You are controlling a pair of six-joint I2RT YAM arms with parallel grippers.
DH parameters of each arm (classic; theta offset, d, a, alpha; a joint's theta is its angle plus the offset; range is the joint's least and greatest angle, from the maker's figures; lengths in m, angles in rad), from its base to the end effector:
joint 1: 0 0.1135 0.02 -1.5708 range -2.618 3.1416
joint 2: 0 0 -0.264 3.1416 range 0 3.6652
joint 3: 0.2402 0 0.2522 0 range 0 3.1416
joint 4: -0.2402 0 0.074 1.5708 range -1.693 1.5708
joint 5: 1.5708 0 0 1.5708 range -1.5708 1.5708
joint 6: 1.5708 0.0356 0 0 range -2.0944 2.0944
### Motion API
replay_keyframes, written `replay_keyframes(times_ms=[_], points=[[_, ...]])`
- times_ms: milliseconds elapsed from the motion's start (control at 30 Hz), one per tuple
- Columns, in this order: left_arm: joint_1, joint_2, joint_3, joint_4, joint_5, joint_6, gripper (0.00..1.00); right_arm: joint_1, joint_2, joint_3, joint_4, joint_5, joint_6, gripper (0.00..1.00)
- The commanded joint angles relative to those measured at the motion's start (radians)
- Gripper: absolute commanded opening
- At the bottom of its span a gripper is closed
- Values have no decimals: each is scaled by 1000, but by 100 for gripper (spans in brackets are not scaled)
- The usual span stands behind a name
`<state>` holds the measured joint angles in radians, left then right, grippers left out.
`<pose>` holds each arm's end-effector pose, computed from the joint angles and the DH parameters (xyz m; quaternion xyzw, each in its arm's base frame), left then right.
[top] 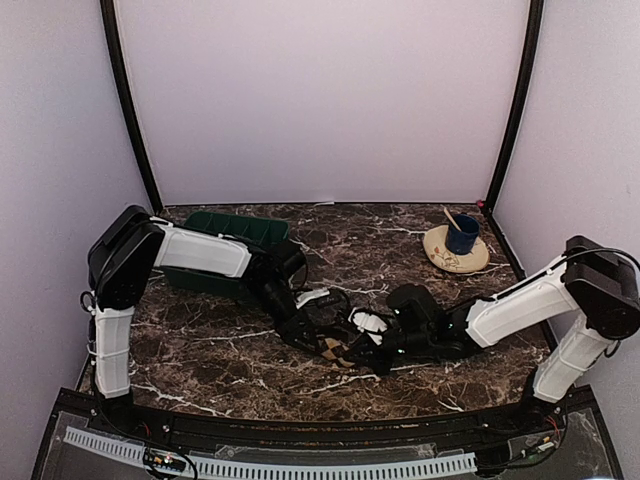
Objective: Roll the socks
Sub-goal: Roll the sock at the center of the board.
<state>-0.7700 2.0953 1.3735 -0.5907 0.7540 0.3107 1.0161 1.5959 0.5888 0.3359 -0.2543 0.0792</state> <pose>0.2711 -0.2968 0.1286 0.5150 0.7663 -0.3827 0.0335 0.1468 0.2539 0.1350 -0.4525 0.7721 0.3220 0.3087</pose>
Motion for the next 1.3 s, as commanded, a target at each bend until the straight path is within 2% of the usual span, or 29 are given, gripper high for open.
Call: replay_keyframes(times_ms=[0, 400, 533, 633, 767, 933, 1133, 1267], points=[[76, 35, -112, -87, -239, -64, 63, 4, 27, 24, -64, -55, -38, 0], [130, -85, -142, 50, 14, -156, 65, 6, 35, 45, -71, -64, -72, 0], [130, -104, -172, 99, 34, -195, 65, 7, 36, 42, -63, -70, -73, 0], [131, -133, -223, 169, 48, -257, 64, 18, 39, 49, -78, -54, -85, 0], [130, -220, -364, 326, 73, -378, 64, 34, 60, 64, -98, -54, -98, 0], [118, -353, -496, 458, 14, -432, 66, 35, 114, 103, -133, -102, -78, 0], [22, -464, -520, 489, -231, -374, 69, 21, 157, 169, -203, -168, -31, 0], [-33, -504, -533, 519, -332, -333, 69, 6, 187, 216, -280, -212, -2, 0]])
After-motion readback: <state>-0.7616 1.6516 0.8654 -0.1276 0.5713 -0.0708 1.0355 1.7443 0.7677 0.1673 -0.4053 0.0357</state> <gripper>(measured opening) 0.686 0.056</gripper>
